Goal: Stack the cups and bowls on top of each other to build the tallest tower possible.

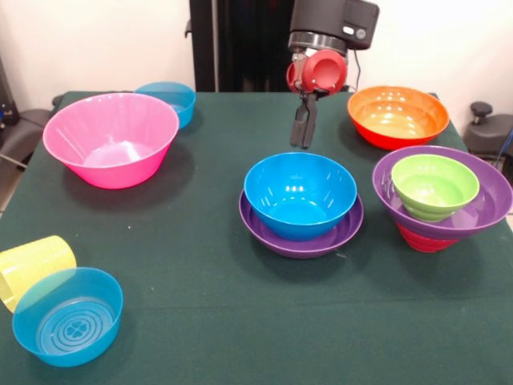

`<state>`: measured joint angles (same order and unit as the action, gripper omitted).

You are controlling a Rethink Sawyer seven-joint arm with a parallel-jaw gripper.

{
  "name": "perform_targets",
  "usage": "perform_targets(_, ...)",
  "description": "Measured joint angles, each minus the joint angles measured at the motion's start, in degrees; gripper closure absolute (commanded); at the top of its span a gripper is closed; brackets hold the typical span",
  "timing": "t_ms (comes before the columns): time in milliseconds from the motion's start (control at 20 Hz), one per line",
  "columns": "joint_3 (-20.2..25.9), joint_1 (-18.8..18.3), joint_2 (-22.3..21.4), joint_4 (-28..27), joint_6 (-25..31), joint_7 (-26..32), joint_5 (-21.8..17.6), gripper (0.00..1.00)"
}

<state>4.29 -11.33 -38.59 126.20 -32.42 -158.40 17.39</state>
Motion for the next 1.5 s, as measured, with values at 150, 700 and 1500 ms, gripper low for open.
perform_targets(150, 0.4, -0.1, 1.2, -0.6, 0.0, 0.0, -0.4, 0.00)
perform_targets(700, 1.3, -0.9, 7.4, -5.0, -0.2, 0.0, -2.7, 0.00)
perform_targets(1500, 1.6, -0.9, 9.9, -6.9, -0.2, 0.0, -4.7, 0.00)
